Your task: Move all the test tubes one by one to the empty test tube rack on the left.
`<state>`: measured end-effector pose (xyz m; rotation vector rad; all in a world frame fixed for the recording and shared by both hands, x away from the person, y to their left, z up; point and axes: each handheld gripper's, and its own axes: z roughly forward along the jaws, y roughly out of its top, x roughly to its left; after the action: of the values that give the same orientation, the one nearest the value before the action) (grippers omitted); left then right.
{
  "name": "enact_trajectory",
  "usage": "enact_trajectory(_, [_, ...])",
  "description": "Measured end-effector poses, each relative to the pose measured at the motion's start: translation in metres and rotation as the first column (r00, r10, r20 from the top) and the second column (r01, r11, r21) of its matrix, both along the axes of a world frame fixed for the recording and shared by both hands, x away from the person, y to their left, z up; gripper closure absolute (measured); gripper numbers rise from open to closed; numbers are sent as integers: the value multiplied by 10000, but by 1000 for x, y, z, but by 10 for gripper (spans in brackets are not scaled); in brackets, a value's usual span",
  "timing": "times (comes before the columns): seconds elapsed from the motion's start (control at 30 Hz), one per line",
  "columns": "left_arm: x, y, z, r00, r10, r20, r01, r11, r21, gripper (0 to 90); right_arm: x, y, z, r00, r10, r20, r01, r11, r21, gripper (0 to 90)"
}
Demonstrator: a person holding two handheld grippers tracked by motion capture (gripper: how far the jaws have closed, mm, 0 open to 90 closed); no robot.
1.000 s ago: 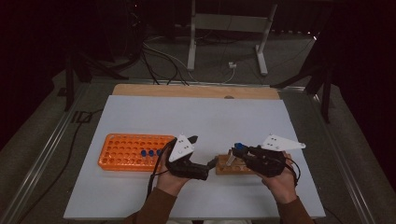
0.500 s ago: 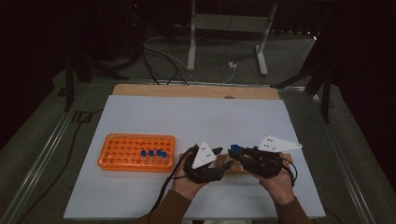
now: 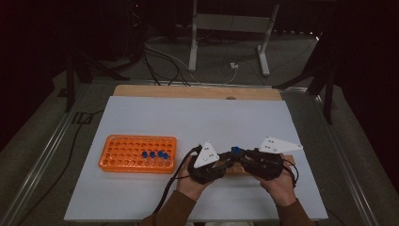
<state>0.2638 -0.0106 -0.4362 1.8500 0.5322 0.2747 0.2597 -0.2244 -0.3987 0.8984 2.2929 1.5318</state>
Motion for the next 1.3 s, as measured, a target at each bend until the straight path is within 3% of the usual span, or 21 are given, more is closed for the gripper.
enact_trajectory(0.23, [-1, -1, 0, 10000, -76, 48, 76, 10000, 55, 780, 0, 0, 0, 10000, 26, 12, -26, 10000, 21, 742])
enact_trajectory(0.43, [3, 4, 0, 9997, 228, 3, -228, 9996, 141, 781, 1, -5, 4, 9999, -84, 113, 80, 9994, 336, 461])
enact_trajectory(0.57, [4, 9, 2, 9990, 453, -26, -453, 9990, 48, 781, 0, -6, 5, 9989, -344, 309, 335, 9990, 299, 256])
enact_trajectory(0.8, [5, 19, 4, 9976, 697, -35, -697, 9976, -31, 781, 1, -8, 6, 9953, -819, 518, 796, 9958, 449, 50])
enact_trajectory(1.3, [4, 49, 12, 9934, 1147, -28, -1147, 9918, -572, 780, 13, -27, -5, 9890, -1462, 224, 1448, 9879, 562, 0])
